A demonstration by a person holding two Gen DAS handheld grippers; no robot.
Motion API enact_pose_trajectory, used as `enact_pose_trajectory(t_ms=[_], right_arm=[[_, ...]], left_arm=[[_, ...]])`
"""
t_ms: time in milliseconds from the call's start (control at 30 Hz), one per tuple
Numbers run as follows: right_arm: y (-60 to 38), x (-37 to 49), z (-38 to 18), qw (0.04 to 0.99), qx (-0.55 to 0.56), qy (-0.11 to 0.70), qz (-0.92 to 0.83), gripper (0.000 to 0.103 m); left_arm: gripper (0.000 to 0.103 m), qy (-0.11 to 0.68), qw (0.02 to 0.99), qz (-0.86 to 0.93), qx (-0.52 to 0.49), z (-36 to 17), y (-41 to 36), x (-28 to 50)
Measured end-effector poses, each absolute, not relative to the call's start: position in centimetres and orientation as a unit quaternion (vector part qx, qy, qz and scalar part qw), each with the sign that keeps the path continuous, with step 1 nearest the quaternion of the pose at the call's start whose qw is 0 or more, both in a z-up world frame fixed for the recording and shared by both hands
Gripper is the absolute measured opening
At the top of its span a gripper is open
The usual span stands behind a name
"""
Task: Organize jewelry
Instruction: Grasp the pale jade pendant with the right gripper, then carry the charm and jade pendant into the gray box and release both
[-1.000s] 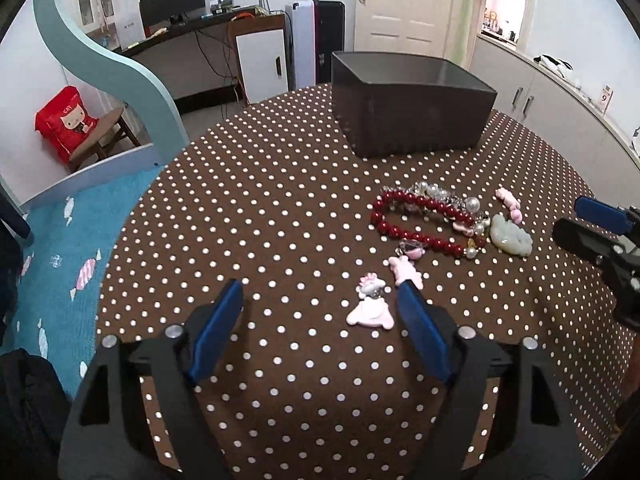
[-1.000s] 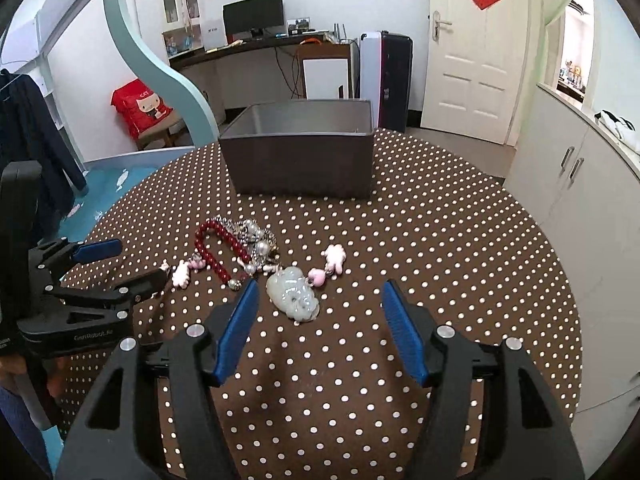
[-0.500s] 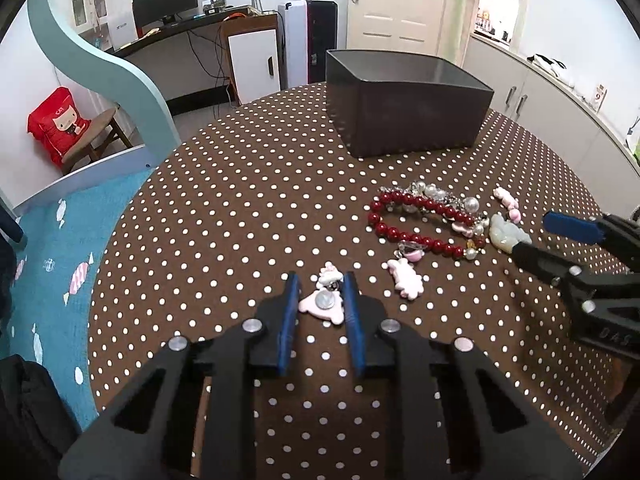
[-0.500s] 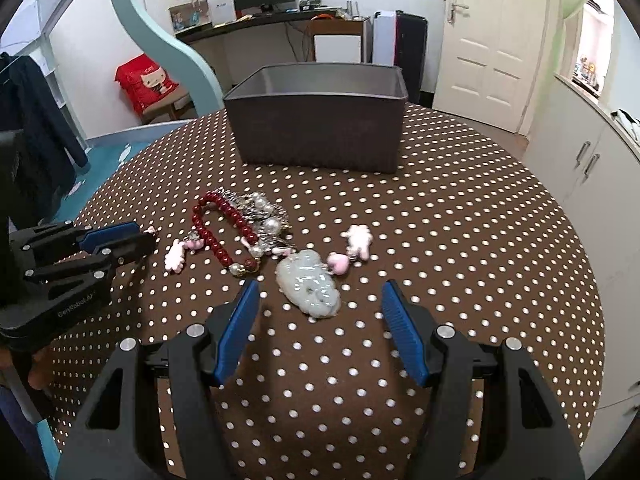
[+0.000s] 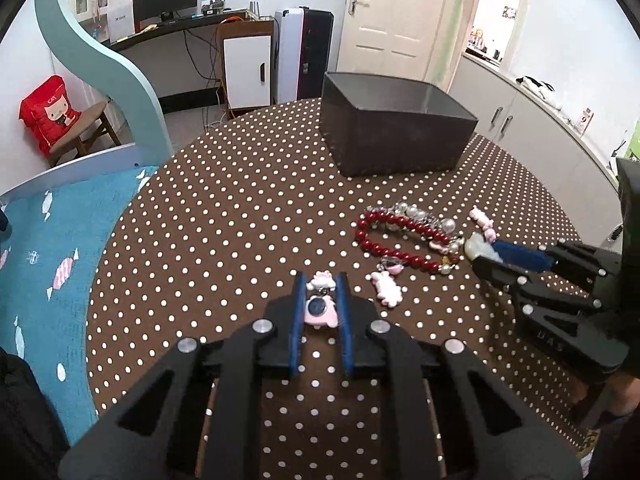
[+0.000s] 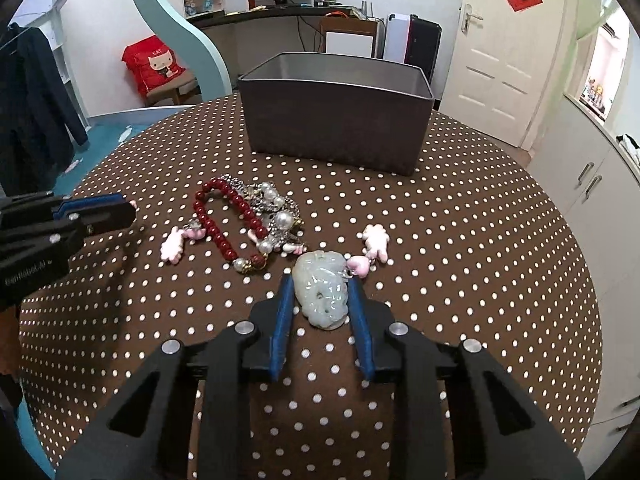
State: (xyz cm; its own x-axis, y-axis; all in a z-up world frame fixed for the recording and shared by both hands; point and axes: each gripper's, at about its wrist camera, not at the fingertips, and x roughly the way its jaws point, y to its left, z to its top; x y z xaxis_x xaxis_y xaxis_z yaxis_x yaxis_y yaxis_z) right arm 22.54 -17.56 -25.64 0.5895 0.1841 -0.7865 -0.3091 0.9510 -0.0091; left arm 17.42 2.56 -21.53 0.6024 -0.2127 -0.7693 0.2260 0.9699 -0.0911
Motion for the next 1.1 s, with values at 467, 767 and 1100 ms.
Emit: enact_pose_trajectory(t_ms=[467,767,1100], right_arm=[[-19.6,21.0,-22.3,0.897,-0.031,0.41,0.161,0.021],[-20.7,22.7,-18.8,0.911,-0.006,0.375,0.169,0.021],[-21.1,30.2,-15.3,0.919,0.022,0.35,0.178,0.021]], left_arm=[[0.015,0.407,0.899,-0.163,-0.006,-18.2,1.2,17.6],[0.015,0.392,0.9,-0.19,-0.014,-15.8,-0.4,19.9],[0.015,0.405,0.889,-0.213,-0.027,-13.3,-3.0,29.0]])
